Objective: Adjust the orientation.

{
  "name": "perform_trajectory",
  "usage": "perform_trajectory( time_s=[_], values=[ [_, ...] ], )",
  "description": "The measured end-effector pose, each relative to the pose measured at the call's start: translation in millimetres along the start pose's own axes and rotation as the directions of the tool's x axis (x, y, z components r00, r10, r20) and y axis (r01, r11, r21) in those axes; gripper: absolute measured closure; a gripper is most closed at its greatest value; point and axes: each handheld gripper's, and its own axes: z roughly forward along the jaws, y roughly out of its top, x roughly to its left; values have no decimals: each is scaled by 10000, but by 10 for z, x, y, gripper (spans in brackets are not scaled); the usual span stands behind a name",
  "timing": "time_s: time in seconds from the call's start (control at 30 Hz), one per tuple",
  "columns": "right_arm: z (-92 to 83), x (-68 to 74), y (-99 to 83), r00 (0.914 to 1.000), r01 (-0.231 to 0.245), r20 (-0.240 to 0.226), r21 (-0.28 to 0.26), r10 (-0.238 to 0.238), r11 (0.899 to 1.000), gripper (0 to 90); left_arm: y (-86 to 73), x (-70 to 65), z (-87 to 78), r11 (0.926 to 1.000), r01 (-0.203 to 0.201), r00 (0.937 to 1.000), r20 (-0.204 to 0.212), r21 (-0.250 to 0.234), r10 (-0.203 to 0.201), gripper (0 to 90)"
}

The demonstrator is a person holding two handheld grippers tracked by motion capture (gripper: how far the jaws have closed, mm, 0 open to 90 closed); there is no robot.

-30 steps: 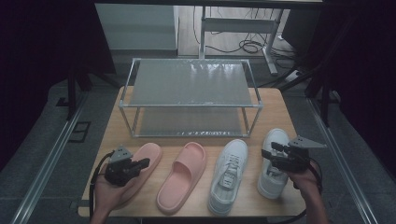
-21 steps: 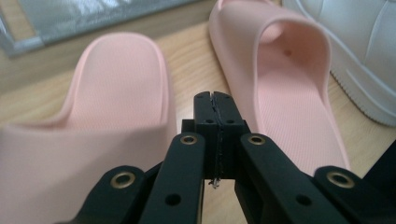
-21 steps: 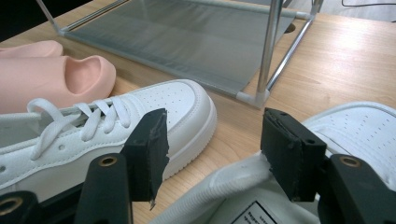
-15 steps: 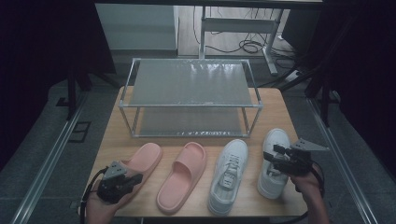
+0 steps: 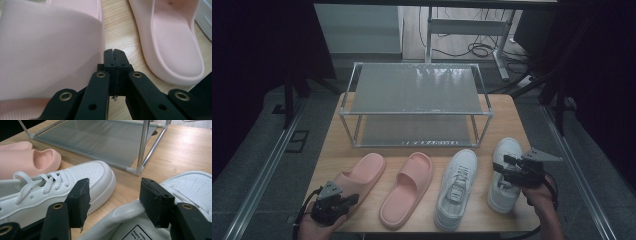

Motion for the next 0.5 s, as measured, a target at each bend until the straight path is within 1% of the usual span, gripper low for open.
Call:
perform_trajectory(
  time_s=[0.23, 0.37, 0.4, 0.5],
  values=[
    [-2, 12, 4, 10000, 26, 8, -33, -26, 10000, 420, -46, 42, -14, 9999, 119, 9999, -113, 89, -118, 900],
    [-49, 20, 24, 10000, 16, 3, -225, -16, 9997, 425, -67, 67, -27, 9997, 216, 9998, -59, 79, -215, 900],
    [-79, 24, 37, 10000, 12, -21, -368, -13, 9993, 426, -69, 80, -34, 9998, 198, 9998, -101, 93, -197, 900],
    [-109, 30, 46, 10000, 58, -18, -454, -59, 9990, 427, -71, 115, -44, 9996, 271, 9996, -110, 97, -270, 900]
  ],
)
